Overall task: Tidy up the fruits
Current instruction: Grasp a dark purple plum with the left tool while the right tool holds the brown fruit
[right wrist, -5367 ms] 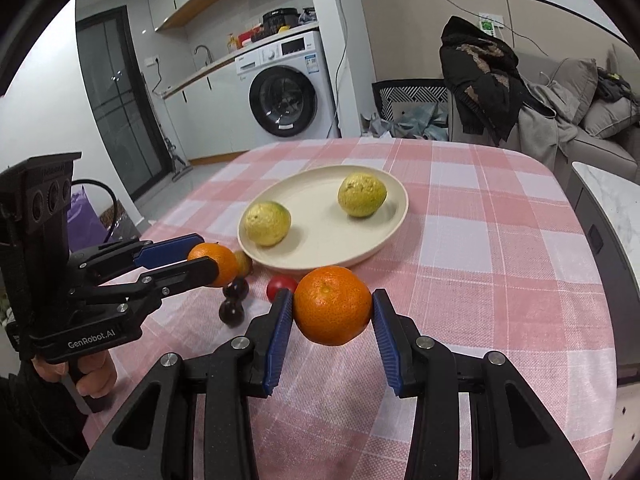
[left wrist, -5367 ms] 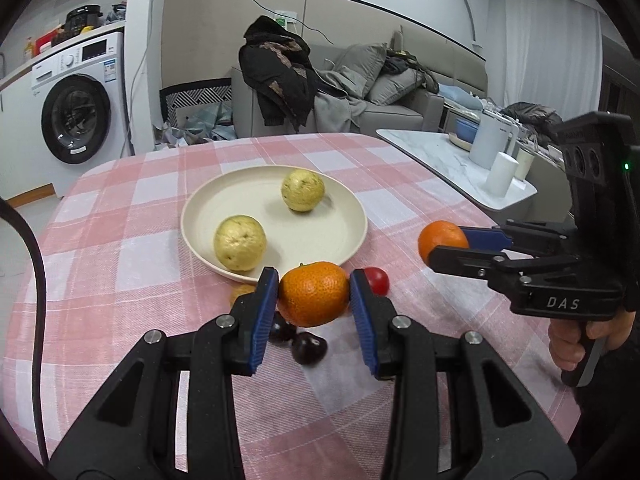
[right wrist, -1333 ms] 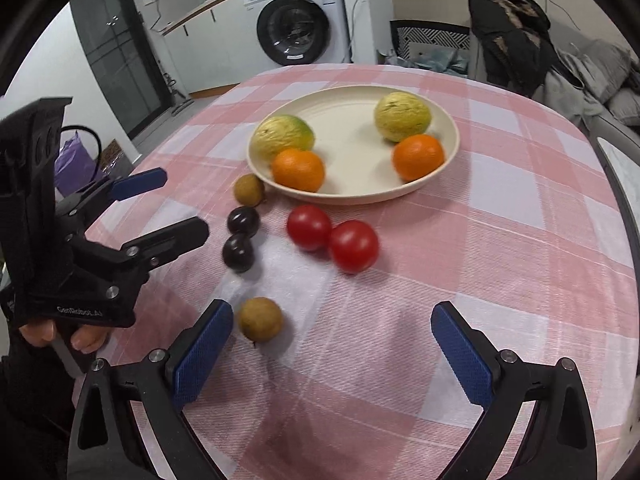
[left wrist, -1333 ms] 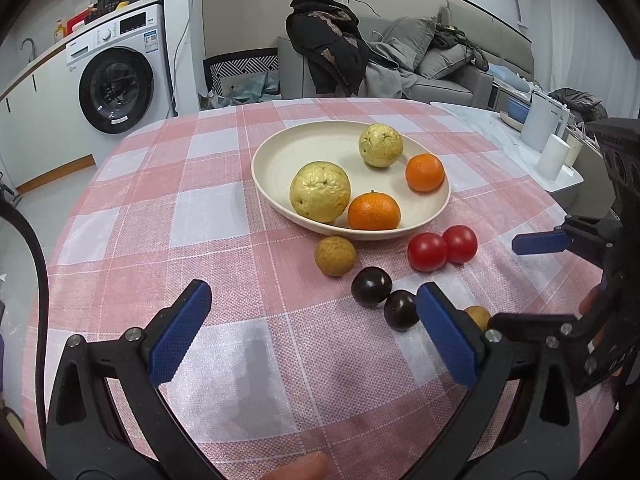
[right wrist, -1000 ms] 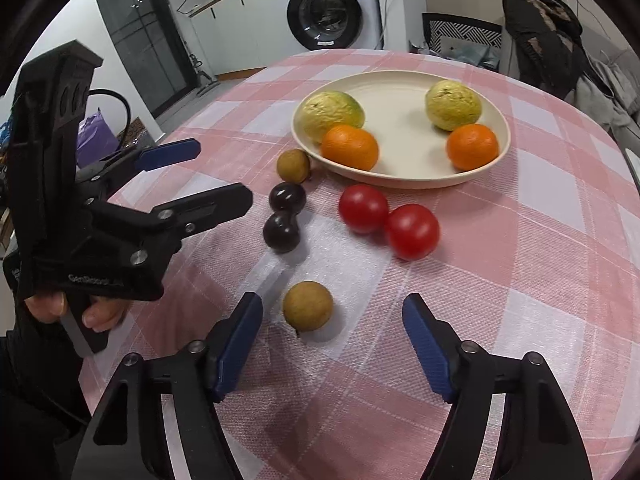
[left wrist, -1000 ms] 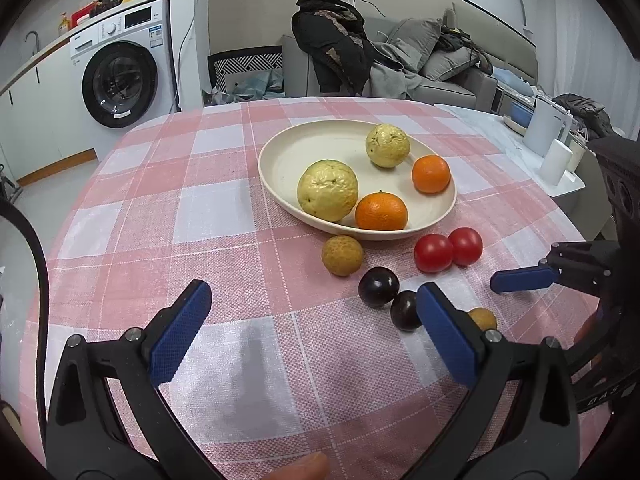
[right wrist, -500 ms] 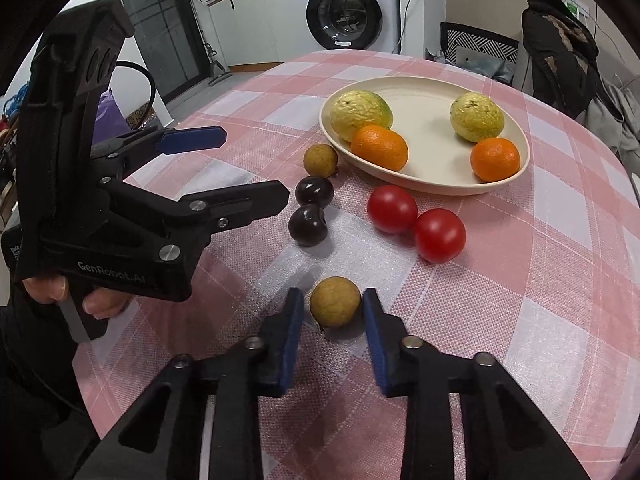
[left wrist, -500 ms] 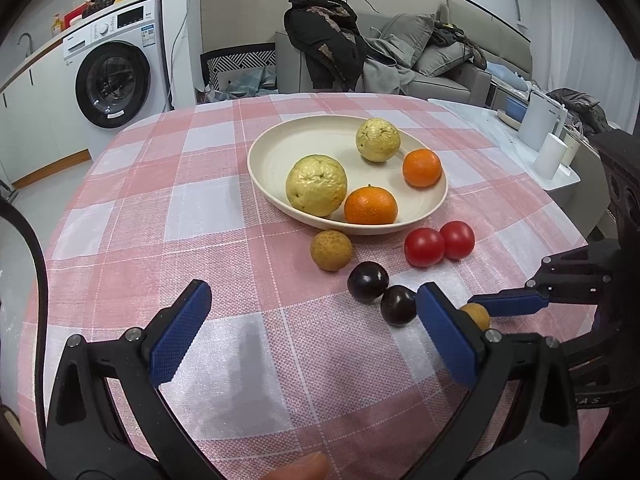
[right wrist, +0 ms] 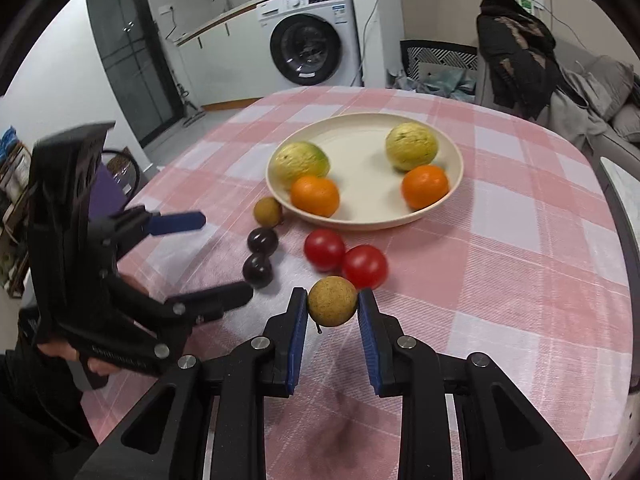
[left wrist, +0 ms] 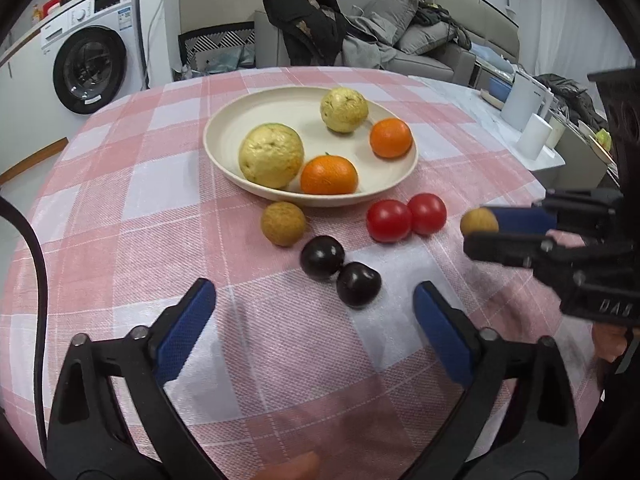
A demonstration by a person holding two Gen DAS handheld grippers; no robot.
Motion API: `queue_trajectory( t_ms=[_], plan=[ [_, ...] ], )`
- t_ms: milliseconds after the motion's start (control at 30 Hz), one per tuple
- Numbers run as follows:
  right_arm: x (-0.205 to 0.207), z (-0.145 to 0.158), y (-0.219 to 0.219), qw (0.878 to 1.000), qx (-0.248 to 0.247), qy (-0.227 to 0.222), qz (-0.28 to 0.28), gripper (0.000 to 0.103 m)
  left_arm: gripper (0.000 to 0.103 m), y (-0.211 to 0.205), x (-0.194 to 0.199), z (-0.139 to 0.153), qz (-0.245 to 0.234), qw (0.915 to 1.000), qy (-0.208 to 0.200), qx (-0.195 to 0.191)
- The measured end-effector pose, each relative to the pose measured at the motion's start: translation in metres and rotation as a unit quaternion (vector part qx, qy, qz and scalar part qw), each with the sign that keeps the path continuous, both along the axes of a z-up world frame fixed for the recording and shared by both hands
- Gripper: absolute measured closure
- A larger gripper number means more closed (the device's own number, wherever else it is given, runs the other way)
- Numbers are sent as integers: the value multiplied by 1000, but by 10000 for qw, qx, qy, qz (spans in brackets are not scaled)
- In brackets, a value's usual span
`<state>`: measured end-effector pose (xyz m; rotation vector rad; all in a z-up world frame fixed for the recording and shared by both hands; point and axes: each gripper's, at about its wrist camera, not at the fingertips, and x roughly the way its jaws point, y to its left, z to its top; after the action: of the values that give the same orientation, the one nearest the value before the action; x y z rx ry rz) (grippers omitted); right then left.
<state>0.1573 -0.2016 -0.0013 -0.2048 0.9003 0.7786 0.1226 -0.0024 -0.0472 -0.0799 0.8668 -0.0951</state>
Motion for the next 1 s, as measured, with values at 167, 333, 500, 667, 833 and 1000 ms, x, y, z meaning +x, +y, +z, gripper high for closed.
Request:
queue_trajectory(
  t_ms=[167, 333, 500, 667, 833, 1000],
  plan=[
    [3, 2, -5, 10000, 52, 15, -81, 76, 36, -10, 4, -8, -207, 9996, 192, -54],
    [2, 2, -5, 10000, 53, 22, -76, 76, 47, -15, 5, -7, -303, 9993, 188, -81],
    [2, 1, -3, 10000, 38, 27, -62, 76, 64, -18, 7, -7, -362, 9990, 177, -169],
    [3, 1, -4, 10000, 29, 34, -75, 76, 80, -20, 6, -7, -386, 9991, 150, -135],
    [4, 1, -4, 10000, 37, 35, -74, 76, 81, -14, 7, -7, -343, 9989, 167, -276],
    [4, 0, -4, 9999, 52, 41, -89, 76, 81, -14, 5, -5, -408, 9987, 103, -298]
  ],
)
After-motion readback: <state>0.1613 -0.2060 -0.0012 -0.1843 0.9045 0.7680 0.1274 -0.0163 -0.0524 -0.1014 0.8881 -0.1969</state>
